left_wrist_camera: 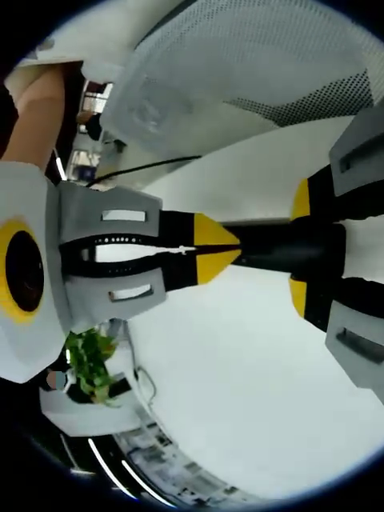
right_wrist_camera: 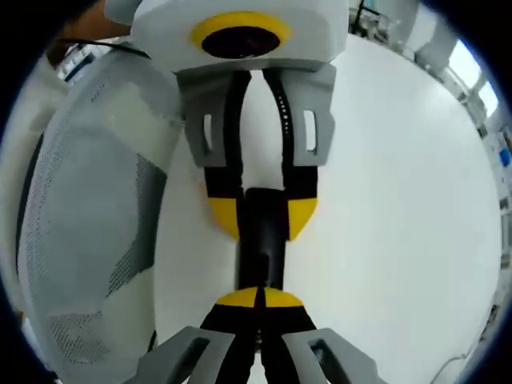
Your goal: Press the specified remote control buttons in sequence, fully releasing each button before pressing the next.
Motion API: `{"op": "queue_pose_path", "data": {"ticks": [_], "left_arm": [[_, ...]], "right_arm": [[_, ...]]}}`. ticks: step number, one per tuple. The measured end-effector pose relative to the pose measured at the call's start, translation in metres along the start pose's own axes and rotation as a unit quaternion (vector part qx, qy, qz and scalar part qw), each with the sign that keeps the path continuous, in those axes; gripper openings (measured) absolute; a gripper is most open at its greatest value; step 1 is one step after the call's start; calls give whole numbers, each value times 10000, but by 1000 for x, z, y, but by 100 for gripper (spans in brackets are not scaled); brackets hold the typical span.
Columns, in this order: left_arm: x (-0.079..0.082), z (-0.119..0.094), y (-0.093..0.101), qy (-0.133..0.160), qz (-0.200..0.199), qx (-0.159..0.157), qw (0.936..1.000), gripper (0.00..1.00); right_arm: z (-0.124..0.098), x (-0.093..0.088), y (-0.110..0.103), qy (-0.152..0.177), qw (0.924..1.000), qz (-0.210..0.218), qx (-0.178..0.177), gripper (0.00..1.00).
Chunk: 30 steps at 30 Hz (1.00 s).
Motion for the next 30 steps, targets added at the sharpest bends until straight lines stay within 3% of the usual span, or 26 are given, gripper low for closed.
{"op": "queue_pose_path", "data": {"ticks": [19,30], "left_arm": [[0,0,1,-13,-6,20,10000,24],[0,0,1,-19,-1,21,10000,24]], "right_arm": [[6,0,-2,-397,9990,-155,-164,0],[5,0,0,-289,9993,-127,-205,0]]}}
Point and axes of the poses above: the point that each gripper's makers call its tool centre point, and the gripper's own axes: z roughly forward along the fingers, y roughly to its right, x roughly out of its top, the point moved 1 cm from there along -z, roughly backward along the fingers, and after that the axes turned 7 degrees about x, right-handed, at the moved point
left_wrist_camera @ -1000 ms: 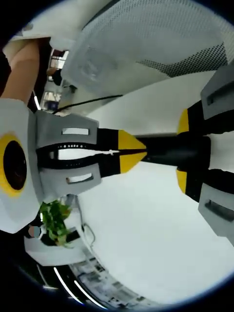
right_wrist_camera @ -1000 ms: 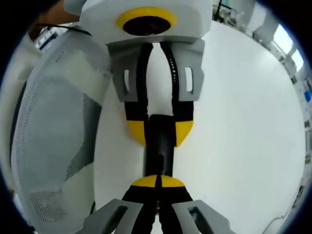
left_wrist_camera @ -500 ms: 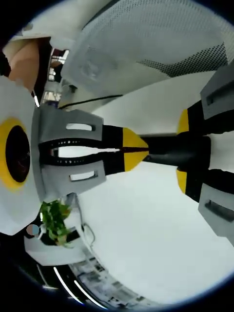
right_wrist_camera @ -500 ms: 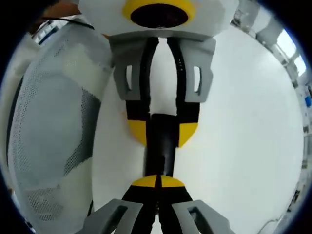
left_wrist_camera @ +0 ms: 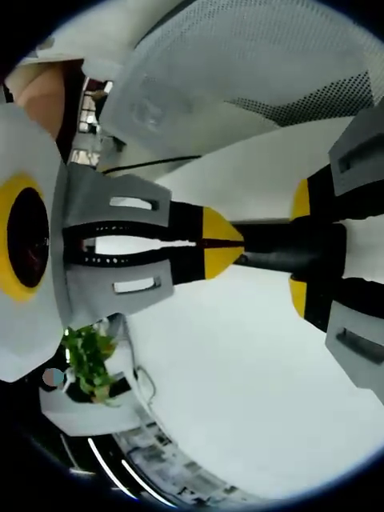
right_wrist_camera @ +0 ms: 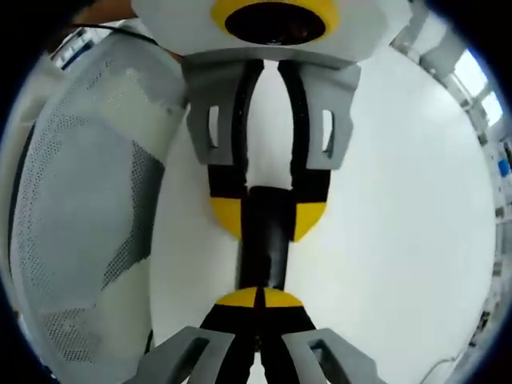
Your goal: Press the specified remote control buttons in sequence, fully releasing each button before pressing the next.
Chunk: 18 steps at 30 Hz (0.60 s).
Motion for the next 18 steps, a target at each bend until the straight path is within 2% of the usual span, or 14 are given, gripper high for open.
{"op": "queue_pose_path", "data": {"ticks": [8,18], "left_arm": [[0,0,0,6,0,-6,10000,24],[0,0,1,-3,6,-13,10000,24]], "right_arm": [[-10,1,-6,267,9995,146,12,0],[-21,-2,-13,347,9993,73,-122,0]]}}
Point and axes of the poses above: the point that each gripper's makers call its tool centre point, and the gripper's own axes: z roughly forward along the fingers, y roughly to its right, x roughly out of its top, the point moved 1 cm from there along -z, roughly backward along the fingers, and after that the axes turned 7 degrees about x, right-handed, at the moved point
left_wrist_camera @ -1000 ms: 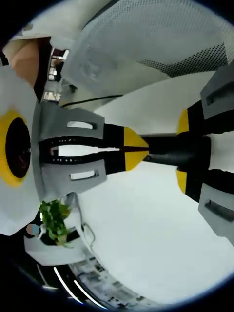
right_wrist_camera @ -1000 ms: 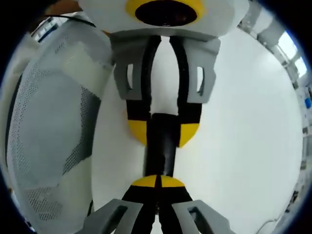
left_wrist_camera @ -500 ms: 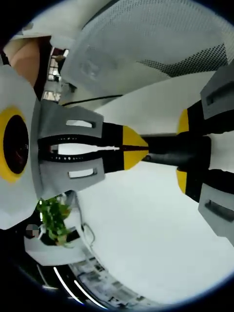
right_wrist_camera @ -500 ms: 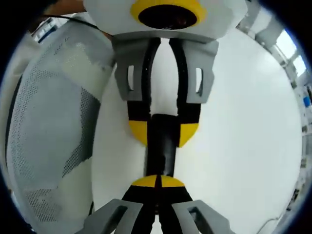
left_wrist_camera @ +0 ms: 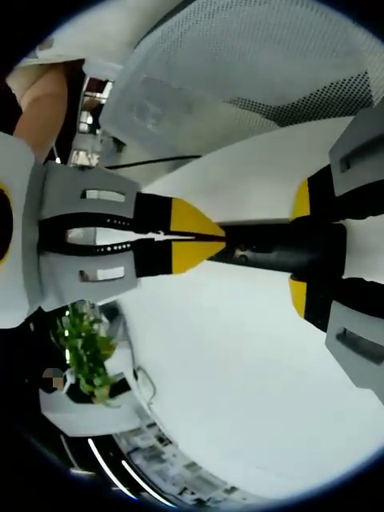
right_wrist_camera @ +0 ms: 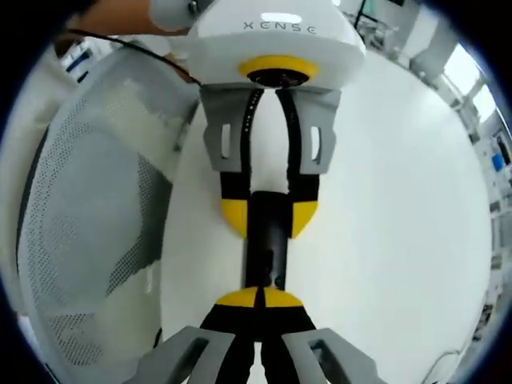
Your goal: Press the specified remote control buttons in sequence, fully releasing each button before pressing the next.
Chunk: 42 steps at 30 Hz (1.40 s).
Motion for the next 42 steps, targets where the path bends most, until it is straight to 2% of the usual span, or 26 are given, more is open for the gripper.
{"op": "queue_pose_path", "data": {"ticks": [29,42], "left_arm": [[0,-1,1,23,-22,7,10000,24],[0,-1,0,22,-25,8,10000,24]], "right_arm": [[20,0,-5,-30,9999,-60,82,0],[21,4,1,-22,9999,-126,-73,0]]}}
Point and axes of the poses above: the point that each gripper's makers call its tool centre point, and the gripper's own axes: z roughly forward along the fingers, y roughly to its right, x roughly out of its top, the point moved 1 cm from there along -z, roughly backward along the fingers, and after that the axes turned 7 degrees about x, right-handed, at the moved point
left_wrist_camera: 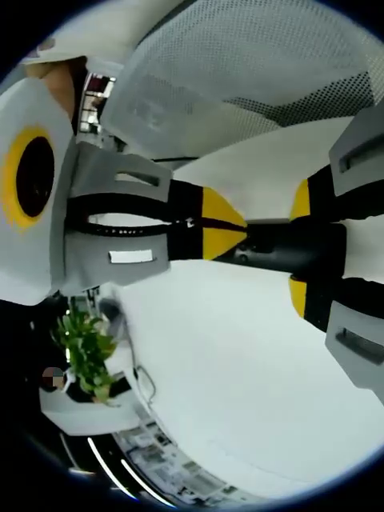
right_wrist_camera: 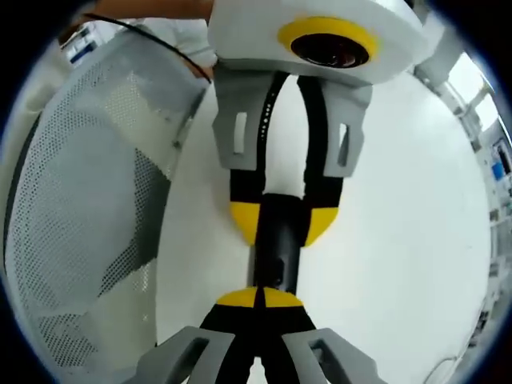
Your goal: Press the specified remote control buttons in sequence, fully releasing each button before pressing the next.
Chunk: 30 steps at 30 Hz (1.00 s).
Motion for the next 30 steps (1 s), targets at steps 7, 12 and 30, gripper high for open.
{"op": "queue_pose_path", "data": {"ticks": [7,12,30], "left_arm": [[0,0,0,-8,3,3,10000,24],[-1,1,-1,-12,4,3,10000,25],[0,2,-1,-23,3,12,10000,25]], "right_arm": [[2,-2,-1,-82,10000,-30,-15,0],[4,-1,-3,-209,9997,-117,-91,0],[4,-4,0,-125,9998,74,-102,0]]}}
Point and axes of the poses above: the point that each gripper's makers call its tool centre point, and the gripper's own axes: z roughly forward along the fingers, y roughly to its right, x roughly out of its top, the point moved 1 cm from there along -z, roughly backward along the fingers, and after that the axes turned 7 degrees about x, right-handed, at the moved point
